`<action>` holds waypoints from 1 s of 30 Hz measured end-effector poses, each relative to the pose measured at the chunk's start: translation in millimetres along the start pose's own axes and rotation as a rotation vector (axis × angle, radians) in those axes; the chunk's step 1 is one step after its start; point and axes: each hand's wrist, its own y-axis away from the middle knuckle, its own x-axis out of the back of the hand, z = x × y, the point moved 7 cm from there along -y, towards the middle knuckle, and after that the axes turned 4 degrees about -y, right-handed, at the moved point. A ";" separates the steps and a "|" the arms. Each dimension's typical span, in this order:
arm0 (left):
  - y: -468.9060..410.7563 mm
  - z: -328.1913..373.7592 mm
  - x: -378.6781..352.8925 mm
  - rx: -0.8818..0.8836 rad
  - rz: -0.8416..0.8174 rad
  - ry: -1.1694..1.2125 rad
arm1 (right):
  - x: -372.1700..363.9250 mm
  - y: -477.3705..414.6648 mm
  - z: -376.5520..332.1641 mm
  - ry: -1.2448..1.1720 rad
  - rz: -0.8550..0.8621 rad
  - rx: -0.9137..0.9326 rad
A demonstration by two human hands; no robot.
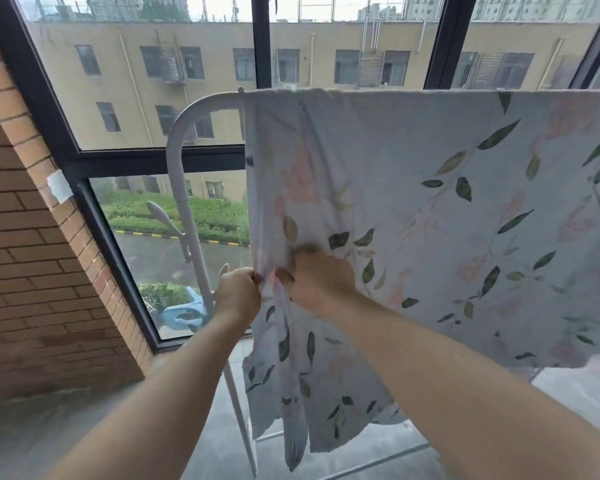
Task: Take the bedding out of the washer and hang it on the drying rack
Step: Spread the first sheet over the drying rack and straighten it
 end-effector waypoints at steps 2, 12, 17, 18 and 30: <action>7.1 -17.4 -22.1 0.049 -0.089 -0.127 | 5.5 -4.6 -3.1 0.010 0.035 -0.004; 24.5 -56.9 -82.0 0.202 -0.351 -0.048 | 15.0 -18.7 -15.1 -0.077 0.130 0.100; 27.3 -12.9 -18.3 0.159 0.196 0.383 | 1.7 -11.2 -3.3 -0.113 0.102 0.104; 32.6 2.0 -8.6 0.118 0.256 0.387 | 1.3 -8.3 2.0 -0.110 0.110 0.088; 89.8 186.9 -102.4 -0.528 0.110 0.367 | 32.2 84.0 197.9 -0.106 0.210 -0.400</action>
